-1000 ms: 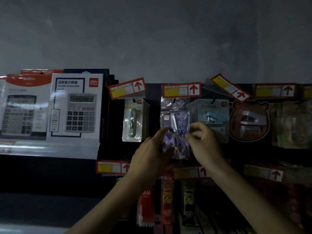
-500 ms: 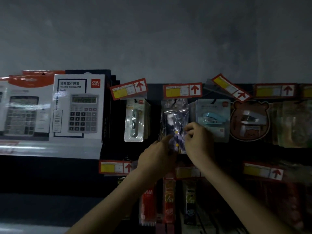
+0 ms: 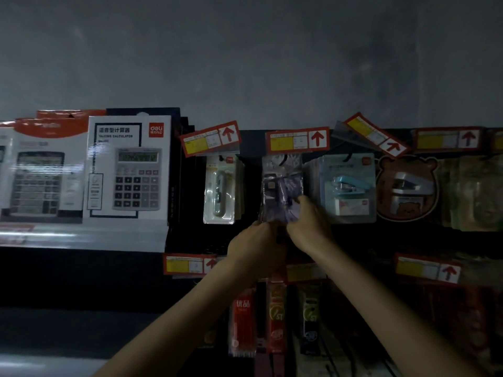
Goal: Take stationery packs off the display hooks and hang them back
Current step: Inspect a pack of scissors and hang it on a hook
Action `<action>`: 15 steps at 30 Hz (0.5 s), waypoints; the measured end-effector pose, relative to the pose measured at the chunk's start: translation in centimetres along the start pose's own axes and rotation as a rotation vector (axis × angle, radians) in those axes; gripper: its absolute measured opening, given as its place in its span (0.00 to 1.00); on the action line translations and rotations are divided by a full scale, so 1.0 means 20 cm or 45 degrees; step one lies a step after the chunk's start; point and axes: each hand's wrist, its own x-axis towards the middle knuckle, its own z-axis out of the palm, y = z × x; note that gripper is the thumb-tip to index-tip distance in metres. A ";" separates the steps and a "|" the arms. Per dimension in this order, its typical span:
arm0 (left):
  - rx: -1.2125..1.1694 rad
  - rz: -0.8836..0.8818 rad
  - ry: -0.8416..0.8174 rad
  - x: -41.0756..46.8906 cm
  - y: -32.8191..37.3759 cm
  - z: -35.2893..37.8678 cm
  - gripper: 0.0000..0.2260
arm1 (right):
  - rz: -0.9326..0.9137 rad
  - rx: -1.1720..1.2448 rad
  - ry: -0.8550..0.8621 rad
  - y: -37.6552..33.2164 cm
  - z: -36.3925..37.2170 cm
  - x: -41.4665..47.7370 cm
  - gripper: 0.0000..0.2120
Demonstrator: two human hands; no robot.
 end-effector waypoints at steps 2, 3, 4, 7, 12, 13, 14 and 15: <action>0.010 -0.003 0.025 0.00 0.00 -0.02 0.16 | -0.026 -0.062 -0.055 0.01 -0.02 -0.01 0.28; 0.017 -0.008 0.036 0.00 0.00 -0.03 0.16 | -0.041 -0.095 -0.075 0.01 -0.03 -0.02 0.29; 0.027 -0.015 0.049 0.01 -0.01 -0.03 0.16 | -0.063 -0.124 -0.088 0.01 -0.04 -0.03 0.29; 0.100 0.005 0.122 0.02 0.00 -0.05 0.17 | -0.135 -0.164 -0.121 0.02 -0.07 -0.07 0.31; 0.247 0.145 0.302 0.07 0.01 -0.07 0.27 | -0.365 -0.162 -0.094 0.04 -0.10 -0.14 0.34; 0.279 0.160 0.317 0.08 0.01 -0.07 0.30 | -0.383 -0.156 -0.097 0.04 -0.11 -0.14 0.34; 0.316 0.171 0.321 0.10 0.01 -0.08 0.32 | -0.398 -0.156 -0.099 0.05 -0.11 -0.15 0.35; 0.358 0.177 0.314 0.12 0.01 -0.08 0.35 | -0.418 -0.150 -0.095 0.06 -0.12 -0.15 0.36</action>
